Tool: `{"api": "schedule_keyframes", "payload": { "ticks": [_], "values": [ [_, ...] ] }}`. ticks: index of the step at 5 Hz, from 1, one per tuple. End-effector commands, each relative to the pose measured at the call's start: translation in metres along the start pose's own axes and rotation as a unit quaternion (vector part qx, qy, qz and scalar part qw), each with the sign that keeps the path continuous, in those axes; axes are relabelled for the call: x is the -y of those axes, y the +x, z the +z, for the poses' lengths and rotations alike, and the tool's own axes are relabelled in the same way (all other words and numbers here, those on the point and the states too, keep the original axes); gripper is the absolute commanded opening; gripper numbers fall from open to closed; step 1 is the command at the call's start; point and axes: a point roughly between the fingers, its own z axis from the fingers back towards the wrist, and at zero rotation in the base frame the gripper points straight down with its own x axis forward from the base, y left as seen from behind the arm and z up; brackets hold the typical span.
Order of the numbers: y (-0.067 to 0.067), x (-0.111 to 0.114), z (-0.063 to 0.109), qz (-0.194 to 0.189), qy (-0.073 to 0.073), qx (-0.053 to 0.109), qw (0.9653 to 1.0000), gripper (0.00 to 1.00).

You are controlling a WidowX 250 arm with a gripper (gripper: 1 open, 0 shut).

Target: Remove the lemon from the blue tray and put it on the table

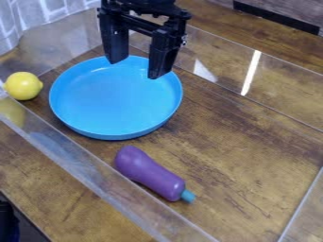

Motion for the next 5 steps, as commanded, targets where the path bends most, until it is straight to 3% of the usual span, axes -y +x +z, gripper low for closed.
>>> {"api": "schedule_keyframes", "payload": {
  "ticks": [1, 2, 3, 5],
  "values": [
    [0.0, 0.005, -0.001, -0.013, 0.0, -0.006, 0.9999, 1.0],
    [0.002, 0.001, -0.012, -0.037, 0.0, -0.012, 0.9992, 1.0],
    [0.002, -0.012, -0.013, -0.073, 0.001, -0.011, 0.9973, 1.0],
    [0.008, -0.021, -0.014, -0.023, -0.006, -0.02, 0.9995, 1.0]
  ]
}}
